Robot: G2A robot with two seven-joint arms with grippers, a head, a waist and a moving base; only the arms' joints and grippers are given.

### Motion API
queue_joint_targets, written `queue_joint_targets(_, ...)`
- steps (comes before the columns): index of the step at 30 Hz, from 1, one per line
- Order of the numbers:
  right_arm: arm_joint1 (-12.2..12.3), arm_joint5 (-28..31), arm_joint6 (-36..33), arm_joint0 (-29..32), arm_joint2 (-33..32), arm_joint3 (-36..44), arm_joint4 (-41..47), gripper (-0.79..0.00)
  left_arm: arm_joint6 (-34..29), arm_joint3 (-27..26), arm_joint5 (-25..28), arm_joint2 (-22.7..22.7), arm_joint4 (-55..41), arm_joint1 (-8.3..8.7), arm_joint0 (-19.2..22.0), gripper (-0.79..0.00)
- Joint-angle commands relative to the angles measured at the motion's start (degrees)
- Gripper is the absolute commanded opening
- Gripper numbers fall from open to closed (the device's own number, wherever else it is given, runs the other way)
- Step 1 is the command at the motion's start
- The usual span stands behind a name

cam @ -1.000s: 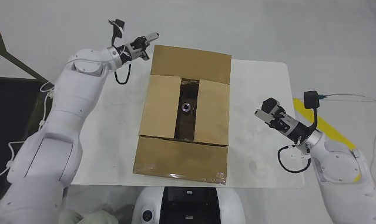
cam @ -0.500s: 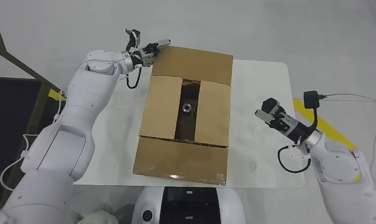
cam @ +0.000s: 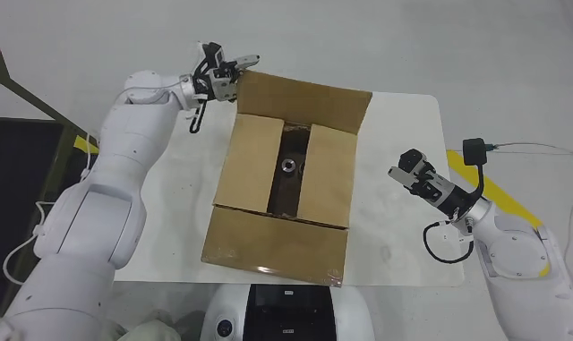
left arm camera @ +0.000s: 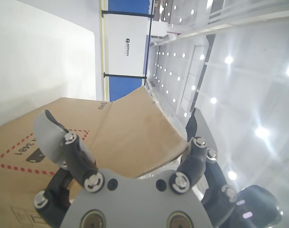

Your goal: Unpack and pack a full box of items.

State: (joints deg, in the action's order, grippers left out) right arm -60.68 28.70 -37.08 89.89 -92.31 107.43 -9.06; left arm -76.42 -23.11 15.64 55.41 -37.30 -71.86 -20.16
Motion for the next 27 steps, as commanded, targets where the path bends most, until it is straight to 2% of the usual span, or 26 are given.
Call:
queue_joint_targets(1, 0.0, 0.0, 0.0, 0.0, 0.0, 0.0, 0.0, 0.0, -2.41, -0.46, 0.9, 0.57, -1.13, 0.0, 0.0, 0.0)
queue_joint_targets(9, 0.0, 0.0, 0.0, 0.0, 0.0, 0.0, 0.0, 0.0, -8.74, -2.37, 2.56, 2.46, -3.89, 0.3, -0.23, 0.0)
queue_joint_targets(14, 0.0, 0.0, 0.0, 0.0, 0.0, 0.0, 0.0, 0.0, -11.24, -4.5, 0.99, 4.0, -5.47, 0.9, -0.81, 0.0)
queue_joint_targets(27, 0.0, 0.0, 0.0, 0.0, 0.0, 0.0, 0.0, 0.0, -11.59, -13.82, -0.58, 6.3, -8.95, 4.21, -5.96, 0.0)
